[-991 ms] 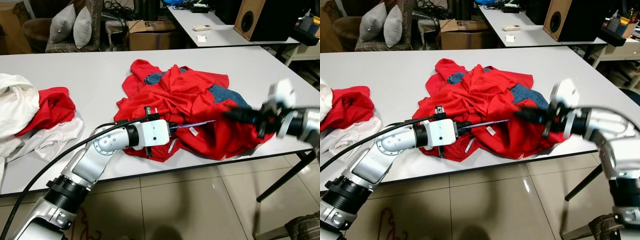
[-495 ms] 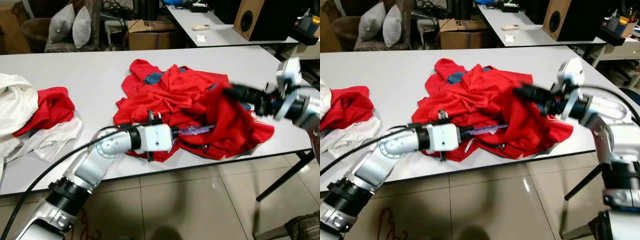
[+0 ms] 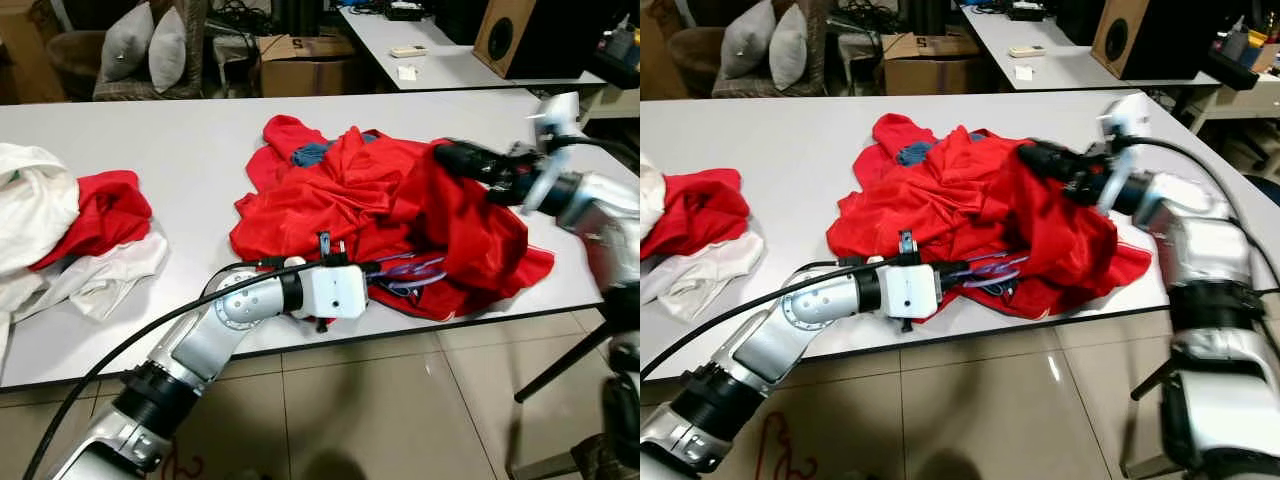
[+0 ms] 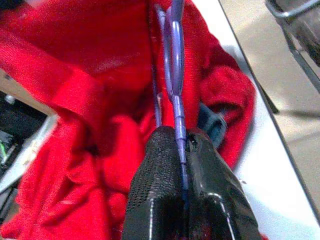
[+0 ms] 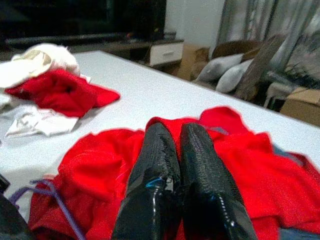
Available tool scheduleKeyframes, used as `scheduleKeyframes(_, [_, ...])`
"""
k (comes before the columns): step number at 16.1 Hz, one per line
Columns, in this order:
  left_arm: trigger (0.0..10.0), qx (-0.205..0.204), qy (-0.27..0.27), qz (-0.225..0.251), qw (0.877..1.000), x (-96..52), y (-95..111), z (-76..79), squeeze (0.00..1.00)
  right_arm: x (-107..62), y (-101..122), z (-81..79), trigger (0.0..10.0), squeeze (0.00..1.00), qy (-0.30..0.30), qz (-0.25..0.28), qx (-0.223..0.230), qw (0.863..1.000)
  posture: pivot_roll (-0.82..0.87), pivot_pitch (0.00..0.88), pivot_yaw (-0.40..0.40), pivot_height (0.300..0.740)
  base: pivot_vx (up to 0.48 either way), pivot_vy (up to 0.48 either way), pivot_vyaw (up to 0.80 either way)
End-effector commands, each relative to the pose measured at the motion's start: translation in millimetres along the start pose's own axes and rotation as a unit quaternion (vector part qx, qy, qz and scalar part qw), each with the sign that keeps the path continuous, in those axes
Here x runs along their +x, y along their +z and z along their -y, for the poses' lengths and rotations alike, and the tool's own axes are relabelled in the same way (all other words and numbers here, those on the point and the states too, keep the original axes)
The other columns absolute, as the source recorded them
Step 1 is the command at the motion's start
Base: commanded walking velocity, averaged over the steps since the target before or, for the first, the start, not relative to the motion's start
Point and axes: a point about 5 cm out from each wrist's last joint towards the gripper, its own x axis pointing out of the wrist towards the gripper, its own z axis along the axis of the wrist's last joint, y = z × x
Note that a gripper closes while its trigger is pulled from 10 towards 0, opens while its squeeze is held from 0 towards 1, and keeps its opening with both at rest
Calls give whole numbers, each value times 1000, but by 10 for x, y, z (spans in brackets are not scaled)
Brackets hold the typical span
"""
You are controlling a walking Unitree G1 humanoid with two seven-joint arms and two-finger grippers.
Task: Hang hanger
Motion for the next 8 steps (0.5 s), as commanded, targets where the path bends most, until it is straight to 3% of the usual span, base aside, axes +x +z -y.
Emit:
scheduleKeyframes(1, [10000, 16, 17, 45, 999, 23, 159, -109, 0, 52, 20, 2, 0, 0, 5, -7, -16, 1000, 8, 2, -28, 740, 0, 0, 0])
scheduleKeyframes(3, [10000, 8, 27, 73, 997, 19, 243, -165, 0, 73, -49, 13, 0, 0, -1, -30, -21, 999, 8, 1, -28, 740, 0, 0, 0])
scheduleKeyframes(4, [10000, 1, 29, 92, 995, 17, 299, -188, 0, 72, -153, 50, 0, 0, -20, -74, -31, 997, 6, 0, -28, 740, 0, 0, 0])
scheduleKeyframes(5, [10000, -1, 30, 98, 995, 19, 315, -196, 0, 56, -228, 83, 10000, 0, -36, -105, -31, 993, 4, 2, -28, 740, 0, 0, 0])
scheduleKeyframes(6, [10000, -1, 30, 100, 995, 21, 320, -199, 0, 23, -299, 127, 10000, 918, -58, -138, -28, 988, 3, 1, -29, 740, 0, 0, 0])
scheduleKeyframes(7, [10000, -1, 32, 99, 995, 21, 310, -207, 0, -42, -319, 192, 10000, 1000, -74, -156, -17, 985, 0, 3, -33, 740, 0, 0, 0])
scheduleKeyframes(8, [10000, -1, 32, 99, 995, 19, 304, -209, 0, -57, -303, 207, 10000, 1000, -75, -156, -15, 985, 0, 3, -33, 740, 0, 0, 0])
